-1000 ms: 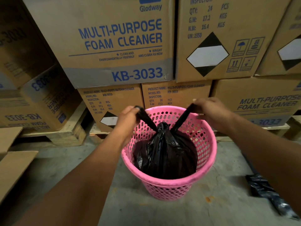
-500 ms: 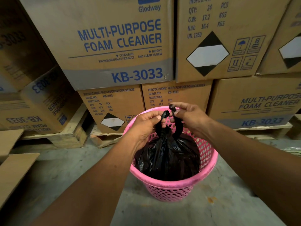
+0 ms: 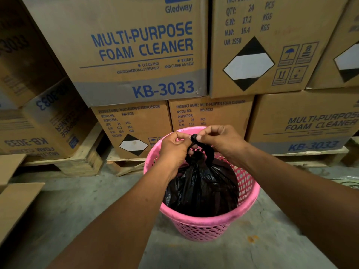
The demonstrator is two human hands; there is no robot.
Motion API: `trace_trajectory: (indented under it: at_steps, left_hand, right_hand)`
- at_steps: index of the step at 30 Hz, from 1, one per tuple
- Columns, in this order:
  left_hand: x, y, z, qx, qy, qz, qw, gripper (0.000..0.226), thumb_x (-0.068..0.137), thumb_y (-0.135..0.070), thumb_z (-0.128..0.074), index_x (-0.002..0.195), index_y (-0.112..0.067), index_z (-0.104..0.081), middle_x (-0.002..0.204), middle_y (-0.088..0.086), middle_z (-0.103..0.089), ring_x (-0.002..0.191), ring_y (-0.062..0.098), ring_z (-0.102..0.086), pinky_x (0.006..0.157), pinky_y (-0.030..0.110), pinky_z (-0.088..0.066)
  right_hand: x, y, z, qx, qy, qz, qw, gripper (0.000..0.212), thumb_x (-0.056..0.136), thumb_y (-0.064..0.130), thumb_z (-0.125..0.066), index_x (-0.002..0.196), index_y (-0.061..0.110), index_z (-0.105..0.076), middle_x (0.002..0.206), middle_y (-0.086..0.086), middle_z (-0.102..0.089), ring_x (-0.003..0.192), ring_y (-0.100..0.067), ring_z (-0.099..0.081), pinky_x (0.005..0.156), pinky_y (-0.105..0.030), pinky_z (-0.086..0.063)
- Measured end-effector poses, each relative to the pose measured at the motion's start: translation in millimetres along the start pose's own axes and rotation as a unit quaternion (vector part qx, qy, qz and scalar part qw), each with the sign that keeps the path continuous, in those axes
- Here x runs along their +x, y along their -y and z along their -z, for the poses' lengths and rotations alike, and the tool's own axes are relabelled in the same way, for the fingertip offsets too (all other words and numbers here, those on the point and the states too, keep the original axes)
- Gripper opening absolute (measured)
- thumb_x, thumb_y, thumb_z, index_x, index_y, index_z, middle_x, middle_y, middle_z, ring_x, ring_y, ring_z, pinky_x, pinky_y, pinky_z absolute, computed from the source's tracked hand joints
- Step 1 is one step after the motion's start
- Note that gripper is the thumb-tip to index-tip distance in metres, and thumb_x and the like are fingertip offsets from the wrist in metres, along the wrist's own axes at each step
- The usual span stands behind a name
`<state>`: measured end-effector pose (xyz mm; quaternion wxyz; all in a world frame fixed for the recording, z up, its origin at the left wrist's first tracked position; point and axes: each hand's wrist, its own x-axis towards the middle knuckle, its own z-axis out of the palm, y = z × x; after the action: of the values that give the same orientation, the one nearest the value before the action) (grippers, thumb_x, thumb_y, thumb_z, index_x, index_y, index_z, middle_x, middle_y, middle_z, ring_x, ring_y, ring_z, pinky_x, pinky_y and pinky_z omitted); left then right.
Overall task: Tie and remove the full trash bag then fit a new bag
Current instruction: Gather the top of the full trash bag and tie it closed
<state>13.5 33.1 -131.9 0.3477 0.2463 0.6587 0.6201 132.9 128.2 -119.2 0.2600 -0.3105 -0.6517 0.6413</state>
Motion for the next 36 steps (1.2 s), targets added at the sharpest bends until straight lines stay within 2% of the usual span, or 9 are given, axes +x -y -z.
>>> trace_trajectory:
  at_steps: [6,10,12,15,19,21,25,31,36]
  left_hand:
    - [-0.3,3.1,0.1,0.004,-0.007,-0.011,1.0,0.014,0.096,-0.009,-0.063,0.083,-0.015,-0.062,0.07,0.007,-0.07,0.052,0.013,-0.055,0.05,0.022,-0.046]
    - [-3.2,2.1,-2.3,-0.019,0.027,0.002,0.999,0.017,0.1,-0.011,-0.057,0.084,-0.018,-0.059,0.073,0.005,-0.071,0.057,0.014,-0.062,0.049,0.02,-0.049]
    - [-2.4,7.9,-4.0,0.086,0.022,-0.051,0.995,0.017,0.102,-0.016,-0.053,0.085,-0.021,-0.056,0.075,0.002,-0.071,0.061,0.016,-0.064,0.058,0.027,-0.048]
    - [1.5,19.1,-3.7,0.331,0.024,-0.197,0.923,0.01,0.101,-0.021,-0.049,0.092,-0.023,-0.05,0.077,-0.001,-0.066,0.074,0.022,-0.065,0.066,0.039,-0.049]
    - [6.4,18.4,1.2,0.38,-0.008,-0.255,0.889,0.008,0.1,-0.023,-0.049,0.092,-0.025,-0.048,0.083,0.005,-0.065,0.075,0.026,-0.06,0.068,0.047,-0.053]
    - [9.5,18.2,5.8,0.36,-0.021,-0.244,0.9,0.008,0.099,-0.021,-0.052,0.092,-0.02,-0.054,0.078,0.002,-0.065,0.073,0.023,-0.06,0.067,0.042,-0.052]
    - [16.0,20.0,7.6,0.317,-0.033,-0.227,0.92,0.01,0.093,-0.018,-0.065,0.083,-0.016,-0.064,0.075,-0.004,-0.063,0.07,0.016,-0.058,0.068,0.033,-0.048]
    - [18.2,17.1,5.6,0.192,-0.003,-0.079,0.978,0.017,0.093,-0.02,-0.068,0.076,-0.023,-0.068,0.075,-0.006,-0.068,0.069,0.008,-0.061,0.075,0.026,-0.049]
    - [14.6,18.9,11.0,0.139,0.026,0.008,0.99,0.012,0.095,-0.023,-0.066,0.091,-0.015,-0.074,0.084,0.002,-0.073,0.079,0.016,-0.064,0.076,0.027,-0.049]
  right_hand:
    - [0.7,-3.3,-4.2,-0.011,-0.002,0.014,1.0,0.007,0.082,0.005,-0.076,0.083,0.007,-0.07,0.072,-0.007,-0.073,0.063,-0.014,-0.068,0.062,-0.025,-0.056]
    - [13.1,-12.5,-4.5,-0.045,-0.087,-0.022,0.995,0.014,0.094,0.014,-0.062,0.08,0.012,-0.062,0.077,-0.012,-0.07,0.072,-0.025,-0.067,0.071,-0.037,-0.057]
    - [18.6,-17.4,-4.5,-0.089,-0.123,-0.034,0.988,0.015,0.093,0.018,-0.061,0.078,0.015,-0.059,0.079,-0.013,-0.072,0.076,-0.029,-0.069,0.076,-0.044,-0.059]
    - [15.4,-20.8,-6.9,-0.136,-0.15,-0.033,0.979,0.018,0.09,0.011,-0.064,0.076,0.018,-0.056,0.075,-0.012,-0.068,0.067,-0.024,-0.062,0.067,-0.035,-0.055]
    - [5.6,-19.6,-8.1,-0.139,-0.045,-0.046,0.988,0.013,0.09,0.016,-0.065,0.084,0.008,-0.073,0.082,-0.017,-0.075,0.067,-0.021,-0.065,0.07,-0.032,-0.056]
    - [0.8,-14.3,-7.4,-0.163,0.022,-0.08,0.983,0.017,0.082,0.022,-0.066,0.079,0.007,-0.073,0.075,-0.009,-0.073,0.068,-0.02,-0.065,0.07,-0.033,-0.054]
    - [-4.8,-4.4,-8.0,-0.357,0.099,-0.043,0.928,0.006,0.074,0.008,-0.071,0.072,0.011,-0.067,0.061,-0.003,-0.063,0.052,-0.015,-0.056,0.05,-0.023,-0.042]
    - [-6.1,-10.8,-6.9,-0.411,0.025,0.098,0.906,0.024,0.076,0.014,-0.077,0.061,0.023,-0.06,0.059,0.006,-0.062,0.052,-0.006,-0.053,0.051,-0.023,-0.038]
    - [-5.3,-13.8,-8.6,-0.41,-0.017,0.2,0.89,0.02,0.076,0.024,-0.079,0.089,0.023,-0.065,0.08,0.006,-0.067,0.071,-0.017,-0.059,0.065,-0.036,-0.051]
